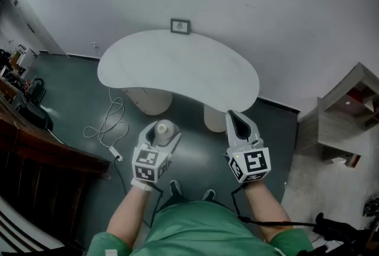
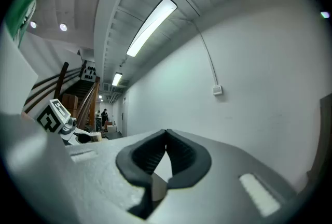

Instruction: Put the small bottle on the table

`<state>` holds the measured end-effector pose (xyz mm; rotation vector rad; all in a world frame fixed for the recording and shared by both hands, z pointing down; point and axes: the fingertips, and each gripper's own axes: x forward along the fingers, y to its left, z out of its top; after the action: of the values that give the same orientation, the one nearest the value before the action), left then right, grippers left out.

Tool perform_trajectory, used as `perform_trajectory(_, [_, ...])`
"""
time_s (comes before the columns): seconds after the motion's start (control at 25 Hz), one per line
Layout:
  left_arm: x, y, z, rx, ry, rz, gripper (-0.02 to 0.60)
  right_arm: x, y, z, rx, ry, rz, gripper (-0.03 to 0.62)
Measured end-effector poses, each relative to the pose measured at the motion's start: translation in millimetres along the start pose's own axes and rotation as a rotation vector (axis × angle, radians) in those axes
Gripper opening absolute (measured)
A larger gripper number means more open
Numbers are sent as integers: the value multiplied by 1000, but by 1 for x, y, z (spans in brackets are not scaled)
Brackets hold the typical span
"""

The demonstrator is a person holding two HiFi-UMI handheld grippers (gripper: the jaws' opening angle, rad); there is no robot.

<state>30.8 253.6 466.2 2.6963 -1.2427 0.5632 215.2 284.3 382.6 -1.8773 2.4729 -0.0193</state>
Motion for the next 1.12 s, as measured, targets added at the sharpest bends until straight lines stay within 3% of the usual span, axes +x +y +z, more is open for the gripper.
perform_trajectory(0.2, [-25,3,1,39,-18,-17,344,0,23,-5,-6,7,-5,2])
perform_trajectory(0.36, [-48,16,-8,24,-27,-25,344,4,46,-12,3,29,9,2])
perform_trajectory(0.6, [-79,63,-25,1,-33,-20,344,23,95,-12,-21,56,20,2])
perform_trajectory(1.12, [-112,170,-46,-33,-74,-14,344,76,166,0,-68,48,-61,2])
